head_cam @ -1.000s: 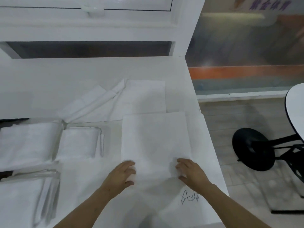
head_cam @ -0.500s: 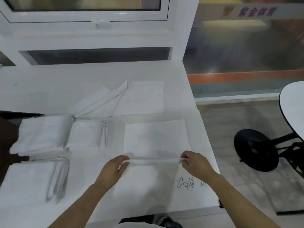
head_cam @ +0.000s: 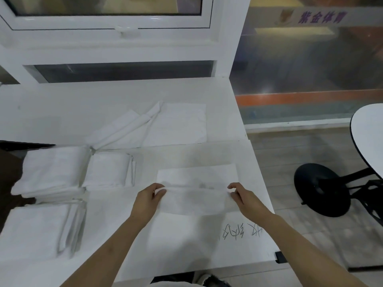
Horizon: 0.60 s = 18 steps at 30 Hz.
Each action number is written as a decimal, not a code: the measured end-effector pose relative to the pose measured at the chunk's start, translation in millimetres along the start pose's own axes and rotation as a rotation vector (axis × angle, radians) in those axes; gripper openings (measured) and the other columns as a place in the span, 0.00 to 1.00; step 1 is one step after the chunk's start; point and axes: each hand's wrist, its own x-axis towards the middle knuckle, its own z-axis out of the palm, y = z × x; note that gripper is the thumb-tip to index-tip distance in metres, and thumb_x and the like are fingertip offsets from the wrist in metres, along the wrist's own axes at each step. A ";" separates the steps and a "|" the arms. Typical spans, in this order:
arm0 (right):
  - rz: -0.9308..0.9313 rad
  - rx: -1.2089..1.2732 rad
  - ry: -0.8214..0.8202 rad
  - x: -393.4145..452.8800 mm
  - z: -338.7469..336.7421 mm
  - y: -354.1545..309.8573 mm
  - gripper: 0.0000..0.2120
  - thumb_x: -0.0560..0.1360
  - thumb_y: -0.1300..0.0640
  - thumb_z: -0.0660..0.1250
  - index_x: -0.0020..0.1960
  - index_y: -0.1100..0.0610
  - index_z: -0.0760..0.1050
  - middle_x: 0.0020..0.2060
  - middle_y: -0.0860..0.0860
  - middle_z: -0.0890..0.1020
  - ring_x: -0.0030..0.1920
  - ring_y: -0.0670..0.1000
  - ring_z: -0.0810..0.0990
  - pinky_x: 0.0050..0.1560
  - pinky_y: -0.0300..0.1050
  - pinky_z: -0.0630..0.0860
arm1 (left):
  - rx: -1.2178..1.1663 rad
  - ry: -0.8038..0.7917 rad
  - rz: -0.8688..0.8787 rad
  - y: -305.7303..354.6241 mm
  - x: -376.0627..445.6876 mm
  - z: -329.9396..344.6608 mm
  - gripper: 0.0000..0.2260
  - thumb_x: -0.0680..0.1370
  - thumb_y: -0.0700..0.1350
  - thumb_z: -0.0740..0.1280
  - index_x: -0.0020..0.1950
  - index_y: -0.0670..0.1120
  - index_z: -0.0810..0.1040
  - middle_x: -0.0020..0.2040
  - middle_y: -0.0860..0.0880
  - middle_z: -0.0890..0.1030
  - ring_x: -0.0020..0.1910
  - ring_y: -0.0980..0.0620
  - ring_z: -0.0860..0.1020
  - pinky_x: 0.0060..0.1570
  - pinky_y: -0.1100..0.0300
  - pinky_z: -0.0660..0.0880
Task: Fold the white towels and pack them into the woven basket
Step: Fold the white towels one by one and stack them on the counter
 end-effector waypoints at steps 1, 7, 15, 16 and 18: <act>0.001 0.015 -0.004 1.4 -0.2 0.6 0.07 0.85 0.49 0.58 0.62 0.40 0.67 0.38 0.54 0.75 0.33 0.46 0.70 0.39 0.51 0.74 | 0.001 -0.001 -0.007 0.4 5.1 0.4 0.03 0.82 0.51 0.67 0.49 0.56 0.80 0.39 0.53 0.81 0.34 0.58 0.74 0.41 0.59 0.72; 0.033 -0.031 -0.021 21.3 -7.5 3.7 0.08 0.79 0.45 0.69 0.55 0.42 0.71 0.42 0.45 0.79 0.40 0.48 0.77 0.40 0.40 0.73 | 0.060 -0.025 -0.007 4.0 33.1 -3.1 0.03 0.82 0.50 0.67 0.51 0.53 0.80 0.33 0.61 0.77 0.33 0.62 0.73 0.38 0.61 0.69; 0.056 -0.131 0.142 65.2 -22.9 -1.0 0.05 0.80 0.43 0.67 0.48 0.43 0.76 0.37 0.40 0.81 0.40 0.43 0.79 0.41 0.44 0.76 | 0.048 0.011 -0.009 -2.8 64.7 -4.3 0.03 0.82 0.50 0.66 0.50 0.55 0.79 0.37 0.55 0.79 0.33 0.59 0.72 0.38 0.59 0.70; 0.059 -0.137 0.155 71.8 -23.1 0.3 0.05 0.80 0.43 0.68 0.48 0.43 0.76 0.38 0.41 0.81 0.40 0.43 0.79 0.41 0.44 0.76 | 0.049 0.009 -0.006 -3.3 69.6 -4.0 0.03 0.83 0.50 0.66 0.50 0.55 0.79 0.36 0.53 0.78 0.32 0.59 0.71 0.38 0.59 0.70; 0.056 -0.154 0.170 84.7 -23.1 2.5 0.05 0.80 0.43 0.67 0.48 0.43 0.76 0.37 0.42 0.81 0.40 0.44 0.79 0.41 0.44 0.76 | 0.048 0.001 0.002 -2.4 79.8 -3.3 0.03 0.83 0.49 0.66 0.50 0.55 0.78 0.35 0.51 0.76 0.32 0.58 0.71 0.37 0.60 0.69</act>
